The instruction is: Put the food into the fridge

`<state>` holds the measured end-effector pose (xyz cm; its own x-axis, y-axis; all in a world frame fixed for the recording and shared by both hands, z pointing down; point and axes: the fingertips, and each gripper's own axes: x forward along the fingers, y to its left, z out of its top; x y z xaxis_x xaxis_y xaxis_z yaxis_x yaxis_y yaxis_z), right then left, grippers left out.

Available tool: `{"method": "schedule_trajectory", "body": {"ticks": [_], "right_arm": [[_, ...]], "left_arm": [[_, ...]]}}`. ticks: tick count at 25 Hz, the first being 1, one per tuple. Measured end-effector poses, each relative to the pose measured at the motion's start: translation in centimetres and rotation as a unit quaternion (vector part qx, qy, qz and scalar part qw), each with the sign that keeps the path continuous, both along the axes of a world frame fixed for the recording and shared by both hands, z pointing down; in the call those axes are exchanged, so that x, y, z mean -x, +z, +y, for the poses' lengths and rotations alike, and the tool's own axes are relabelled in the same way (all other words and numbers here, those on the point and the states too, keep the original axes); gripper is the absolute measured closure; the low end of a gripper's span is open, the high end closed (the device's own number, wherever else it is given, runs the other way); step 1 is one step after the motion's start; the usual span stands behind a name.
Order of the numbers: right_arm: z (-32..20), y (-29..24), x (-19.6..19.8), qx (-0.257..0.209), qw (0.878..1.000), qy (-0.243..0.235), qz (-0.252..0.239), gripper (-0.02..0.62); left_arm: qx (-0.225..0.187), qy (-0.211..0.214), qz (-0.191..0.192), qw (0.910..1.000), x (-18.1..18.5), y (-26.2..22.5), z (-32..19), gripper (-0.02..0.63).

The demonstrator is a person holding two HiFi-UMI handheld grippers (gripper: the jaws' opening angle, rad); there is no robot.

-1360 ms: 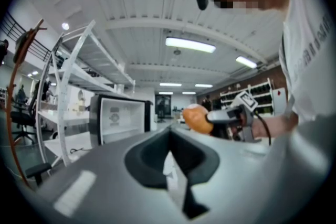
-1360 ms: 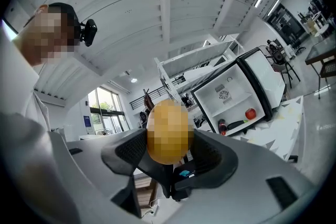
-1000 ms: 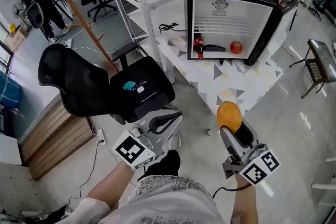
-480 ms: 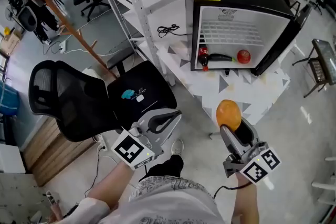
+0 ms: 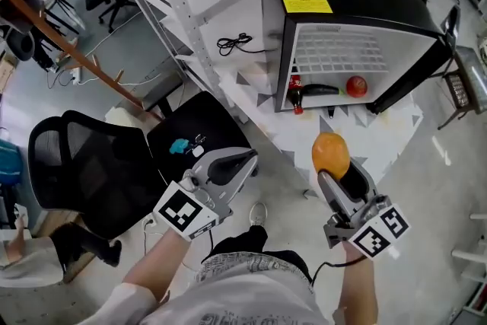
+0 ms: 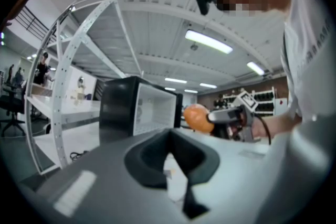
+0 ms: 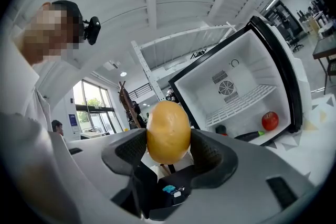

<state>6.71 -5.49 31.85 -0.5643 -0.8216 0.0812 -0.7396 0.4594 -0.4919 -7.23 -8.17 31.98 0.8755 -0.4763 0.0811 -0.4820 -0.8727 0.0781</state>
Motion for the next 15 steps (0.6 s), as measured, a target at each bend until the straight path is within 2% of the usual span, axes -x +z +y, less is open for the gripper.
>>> {"method": "schedule_trajectory", "body": {"ticks": [15], "right_arm": [[-6.9,0.8,-1.2,-0.023,1.000,0.006,0.014,0.333]], "left_arm": [[-0.006,0.008,-0.009,0.9999,-1.6,1.2,-4.2,0.600]]}}
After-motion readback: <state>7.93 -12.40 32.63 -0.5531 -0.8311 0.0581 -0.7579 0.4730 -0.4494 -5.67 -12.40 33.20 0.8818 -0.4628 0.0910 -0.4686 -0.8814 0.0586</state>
